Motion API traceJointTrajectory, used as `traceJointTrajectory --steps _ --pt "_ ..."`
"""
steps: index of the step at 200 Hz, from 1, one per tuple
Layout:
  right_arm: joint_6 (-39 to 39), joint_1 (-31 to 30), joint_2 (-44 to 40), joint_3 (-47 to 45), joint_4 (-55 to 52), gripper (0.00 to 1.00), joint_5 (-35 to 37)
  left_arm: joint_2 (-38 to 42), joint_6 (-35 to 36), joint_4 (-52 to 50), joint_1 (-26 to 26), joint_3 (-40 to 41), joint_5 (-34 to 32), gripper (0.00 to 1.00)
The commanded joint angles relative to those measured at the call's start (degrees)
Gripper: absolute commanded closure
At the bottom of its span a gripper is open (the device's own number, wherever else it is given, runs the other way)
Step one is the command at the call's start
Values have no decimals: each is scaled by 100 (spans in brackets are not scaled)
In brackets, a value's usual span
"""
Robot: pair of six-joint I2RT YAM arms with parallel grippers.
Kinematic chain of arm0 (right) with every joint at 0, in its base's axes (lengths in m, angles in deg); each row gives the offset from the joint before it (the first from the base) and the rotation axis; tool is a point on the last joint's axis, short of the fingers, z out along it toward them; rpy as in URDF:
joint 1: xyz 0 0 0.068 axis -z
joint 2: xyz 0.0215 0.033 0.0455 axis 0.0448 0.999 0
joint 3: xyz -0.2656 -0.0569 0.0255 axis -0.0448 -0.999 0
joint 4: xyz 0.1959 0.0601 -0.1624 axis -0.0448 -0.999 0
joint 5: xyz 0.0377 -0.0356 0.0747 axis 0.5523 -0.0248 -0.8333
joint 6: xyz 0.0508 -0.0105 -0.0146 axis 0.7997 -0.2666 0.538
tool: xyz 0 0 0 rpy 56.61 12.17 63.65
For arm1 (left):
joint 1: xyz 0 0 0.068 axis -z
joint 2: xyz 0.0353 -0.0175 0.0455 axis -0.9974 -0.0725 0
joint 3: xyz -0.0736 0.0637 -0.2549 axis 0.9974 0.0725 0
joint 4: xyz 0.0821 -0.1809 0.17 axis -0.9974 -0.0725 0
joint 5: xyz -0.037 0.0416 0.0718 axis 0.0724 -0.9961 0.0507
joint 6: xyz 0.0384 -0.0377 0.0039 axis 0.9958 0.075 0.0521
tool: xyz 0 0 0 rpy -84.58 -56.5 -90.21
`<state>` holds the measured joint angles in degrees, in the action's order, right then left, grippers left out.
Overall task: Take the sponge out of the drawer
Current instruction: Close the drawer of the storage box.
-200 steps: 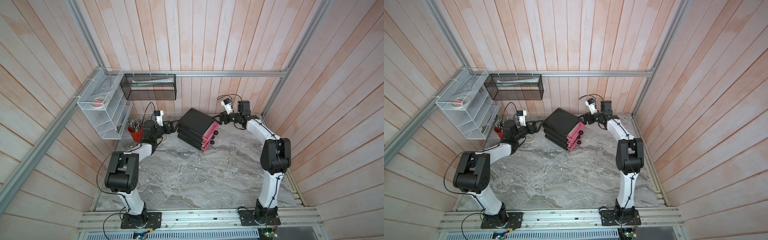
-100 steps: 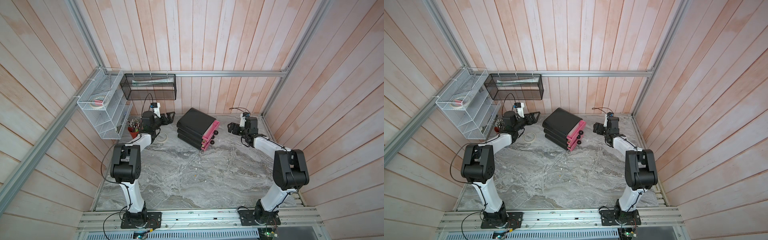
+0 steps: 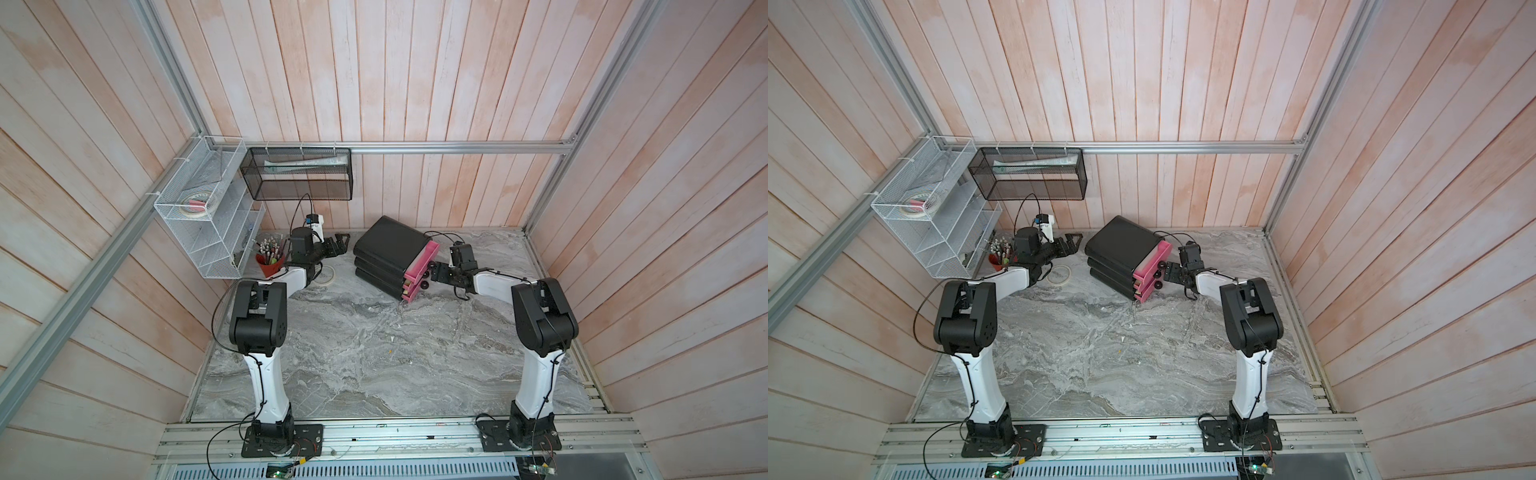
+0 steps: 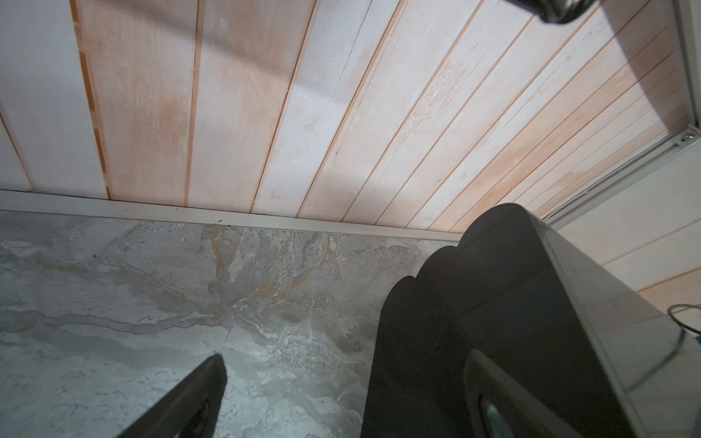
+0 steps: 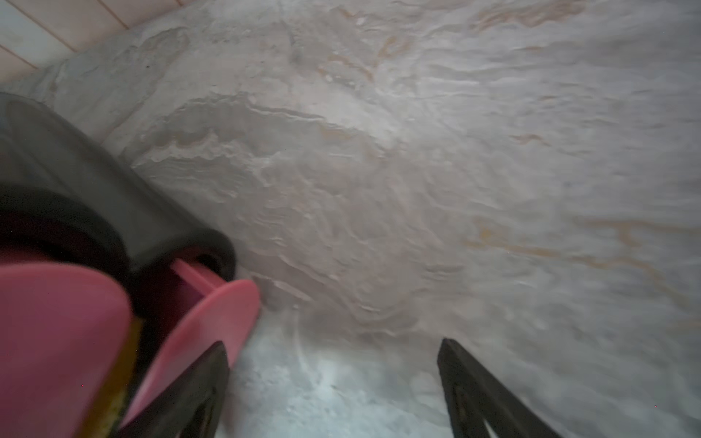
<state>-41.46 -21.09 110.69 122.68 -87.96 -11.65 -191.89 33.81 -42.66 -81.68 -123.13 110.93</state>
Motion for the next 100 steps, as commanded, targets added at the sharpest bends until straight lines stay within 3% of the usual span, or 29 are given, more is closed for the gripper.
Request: traceJointTrajectory --steps 1,62,83,100 --pt "107 -135 51 417 -277 12 95 -50 253 -79 79 -119 -42 0" --pt "1 -430 344 888 -177 12 -211 -155 413 -144 353 -45 14 0" --pt "-99 -461 327 995 -300 12 -43 -107 500 -152 462 38 37 0" --pt "-144 -418 168 905 -534 12 500 -47 456 -89 463 152 -41 0"
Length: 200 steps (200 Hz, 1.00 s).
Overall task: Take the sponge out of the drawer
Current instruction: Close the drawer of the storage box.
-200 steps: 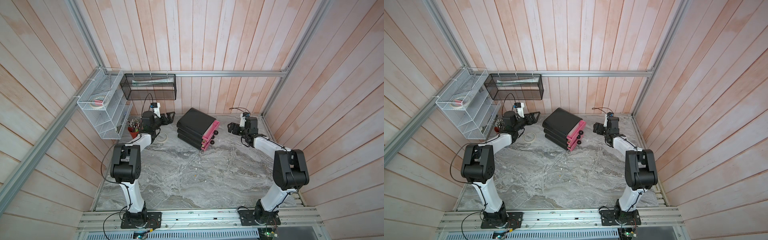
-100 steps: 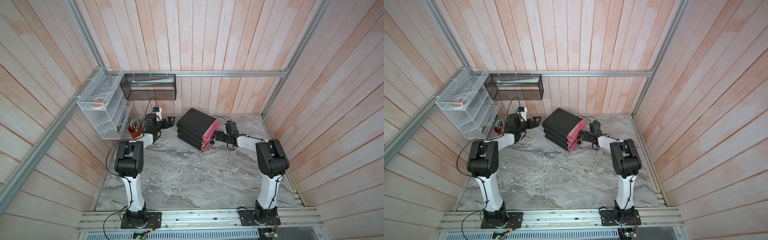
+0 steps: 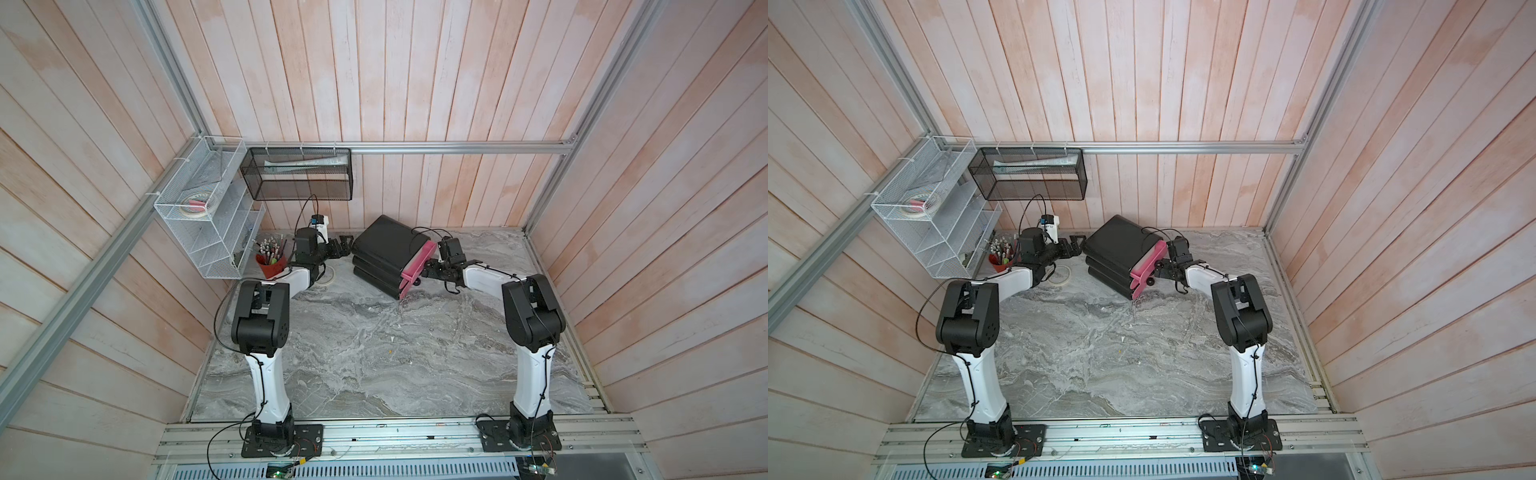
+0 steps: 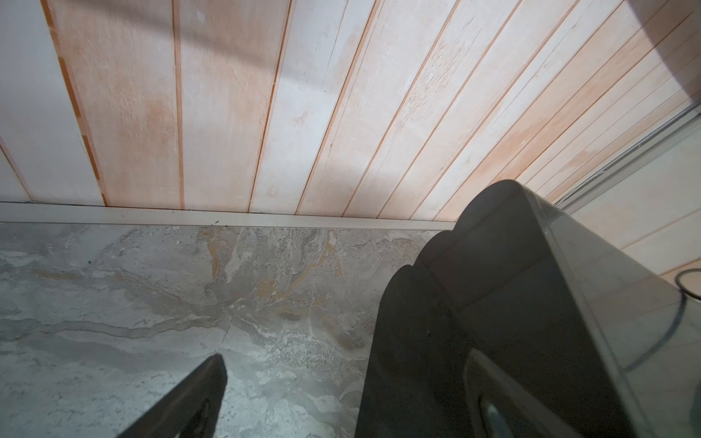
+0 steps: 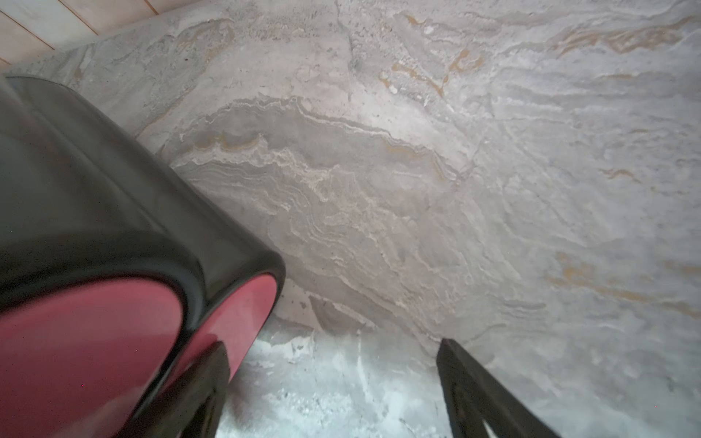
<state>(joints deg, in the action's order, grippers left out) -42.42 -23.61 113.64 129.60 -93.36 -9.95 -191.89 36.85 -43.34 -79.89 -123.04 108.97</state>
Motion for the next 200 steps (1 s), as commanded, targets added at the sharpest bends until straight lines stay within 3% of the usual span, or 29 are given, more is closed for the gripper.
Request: traceJointTrajectory --steps 1,30,95,137,171,200 --pt "-40 -161 -142 203 -3 12 365 -44 154 -21 283 149 145 0" --pt "56 160 -586 -541 114 11 782 20 135 5 257 206 88 0" --pt "109 524 -1480 -1353 725 9 655 -113 158 4 231 9 131 0" --pt "-115 451 -554 -204 210 9 506 -42 159 23 230 37 165 0" --pt "-547 214 326 1155 -978 10 1193 -18 174 32 234 110 151 0" --pt "-718 143 477 1234 -1376 10 1916 -74 190 41 232 72 158 0"
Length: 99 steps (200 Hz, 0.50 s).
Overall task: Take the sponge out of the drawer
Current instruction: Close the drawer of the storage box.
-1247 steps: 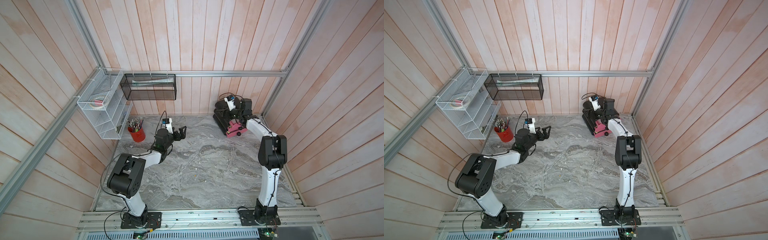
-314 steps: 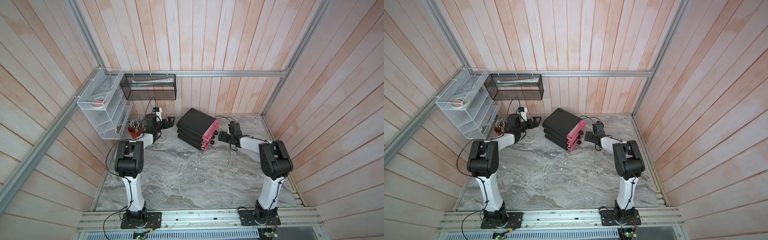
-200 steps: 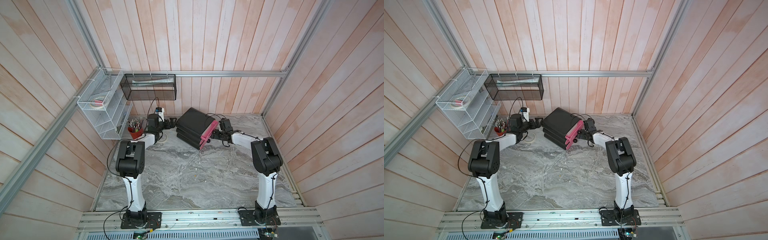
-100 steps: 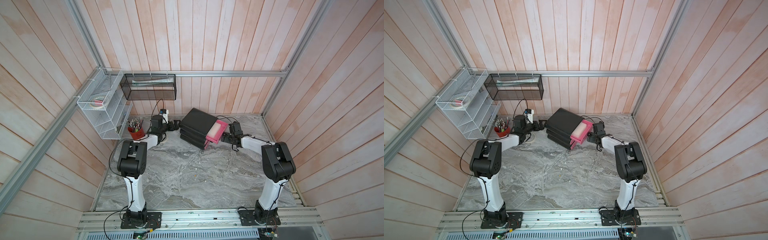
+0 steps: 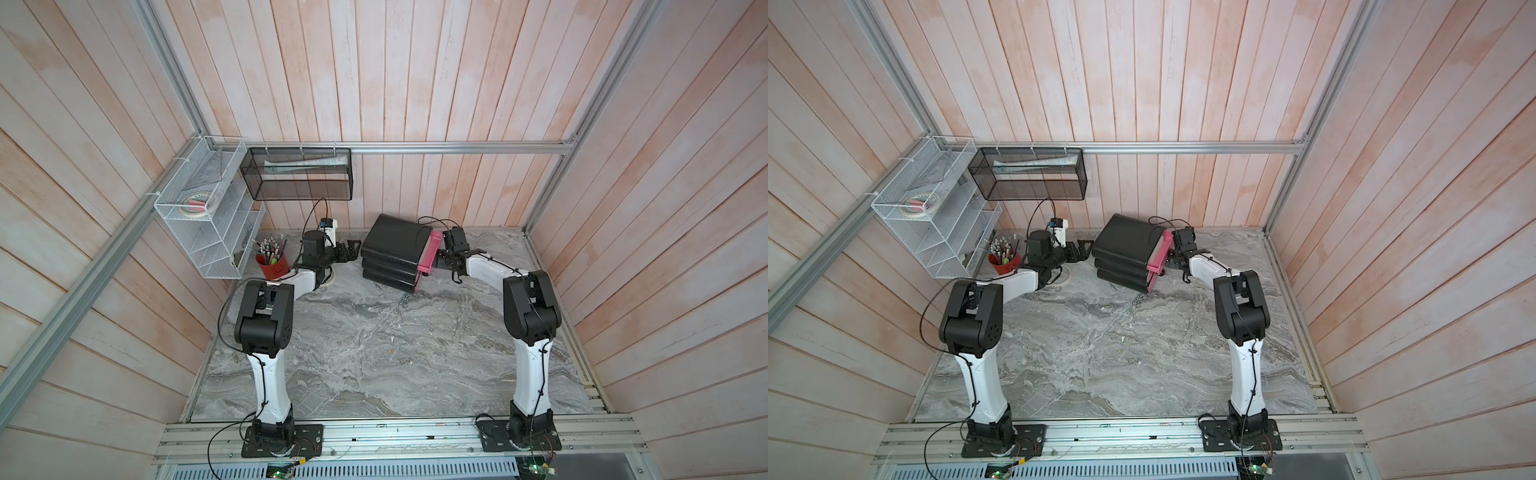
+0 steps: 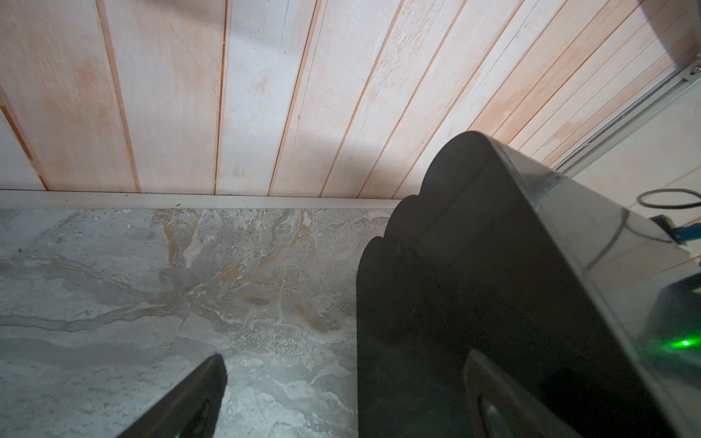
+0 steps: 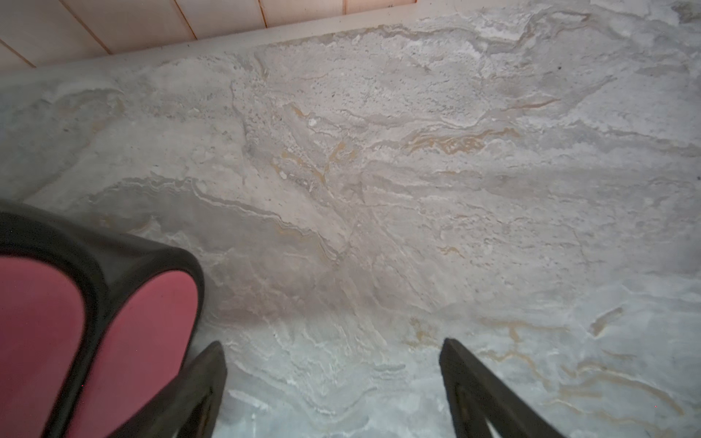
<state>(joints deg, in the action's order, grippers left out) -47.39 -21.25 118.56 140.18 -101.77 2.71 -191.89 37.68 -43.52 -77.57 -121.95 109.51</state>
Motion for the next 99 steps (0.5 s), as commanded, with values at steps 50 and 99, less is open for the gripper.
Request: traceJointTrajectory --steps 50,99 --pt "-128 19 -272 -465 -389 9 1200 -157 82 67 -1 -94 115 0" --pt "213 543 -1302 -1624 510 9 -146 -113 -117 209 -189 -114 166 0"
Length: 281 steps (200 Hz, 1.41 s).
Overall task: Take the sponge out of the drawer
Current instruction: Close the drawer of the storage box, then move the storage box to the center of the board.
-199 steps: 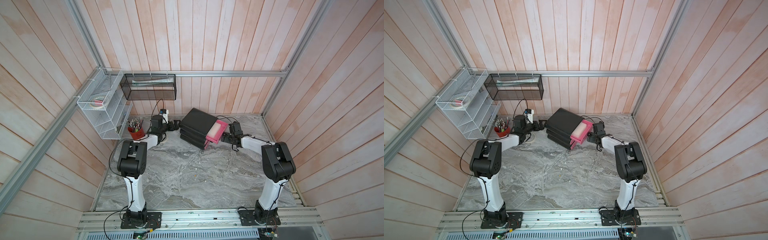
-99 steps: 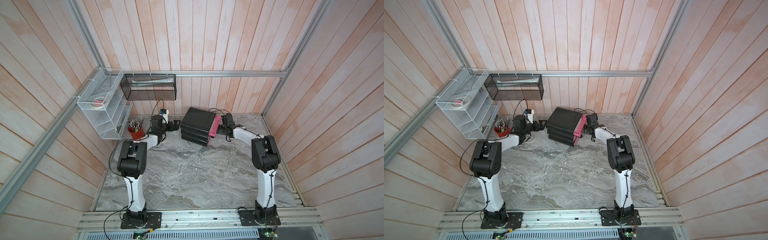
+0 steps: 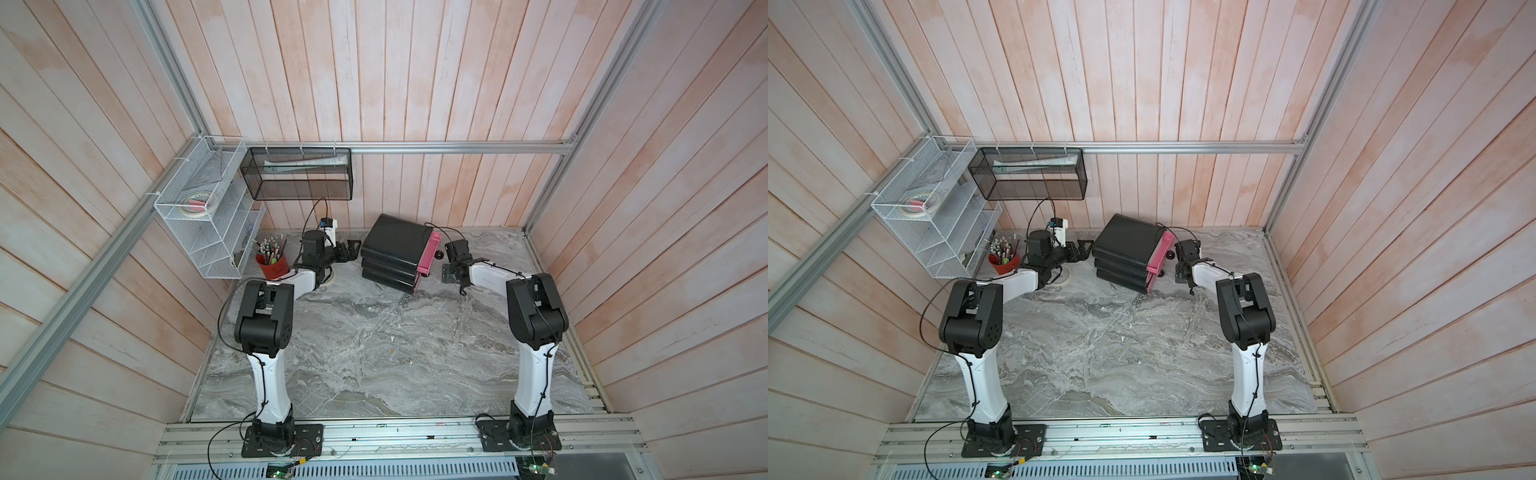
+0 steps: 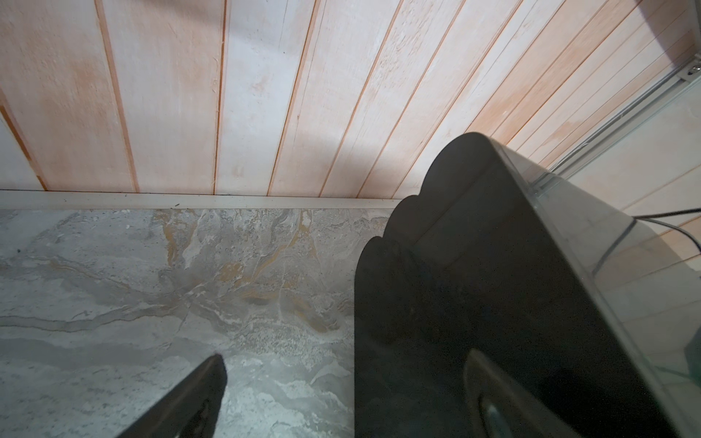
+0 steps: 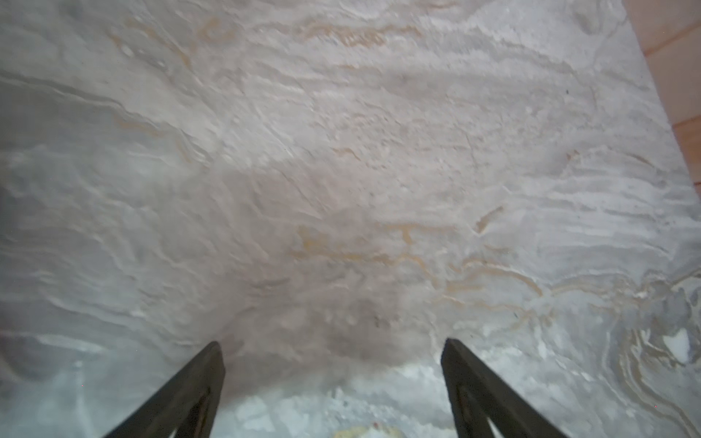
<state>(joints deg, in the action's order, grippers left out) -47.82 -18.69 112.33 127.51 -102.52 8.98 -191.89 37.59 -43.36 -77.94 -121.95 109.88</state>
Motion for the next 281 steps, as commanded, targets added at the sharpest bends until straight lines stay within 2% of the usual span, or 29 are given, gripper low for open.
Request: traceJointTrajectory --steps 1,22,38,58,68,90,110,133,145,174,196,218,248,281 --pt "272 304 -709 -376 613 9 -812 -112 -118 197 -159 -109 129 0" --pt "593 531 -1386 -958 1523 9 -1786 -97 -171 222 -253 -197 90 0" --pt "760 641 -1772 -1280 2237 9 -2169 -166 -105 196 -278 -341 73 0" --pt "714 797 -1750 -854 2275 7 -2294 -325 4 220 -280 -533 92 0" --pt "535 833 -1556 -536 2355 7 -2571 -380 12 289 -278 -550 149 0" --pt "256 903 -805 365 2727 7 -3877 -445 -46 403 -237 -544 289 0" --pt "47 926 69 1676 2444 9 -4938 -450 -2 389 -147 -511 390 0" --pt "22 932 892 2869 2429 8 -6764 -428 53 351 -53 -439 577 0" --pt "89 926 1419 3693 2093 8 -7557 -431 7 385 -52 -397 759 0" --pt "-20 814 2609 5648 1007 7 -8779 -359 -10 490 -34 -173 849 0" --pt "123 649 3227 6396 878 6 -9708 -316 133 372 -34 -51 884 0" --pt "187 548 3323 6356 1006 6 -10045 -183 198 393 -34 145 923 0" --pt "96 507 3322 6102 889 6 -10024 -20 370 448 27 436 1137 0" --pt "-1360 228 3234 6124 -664 6 -9658 189 580 547 181 744 1363 0"
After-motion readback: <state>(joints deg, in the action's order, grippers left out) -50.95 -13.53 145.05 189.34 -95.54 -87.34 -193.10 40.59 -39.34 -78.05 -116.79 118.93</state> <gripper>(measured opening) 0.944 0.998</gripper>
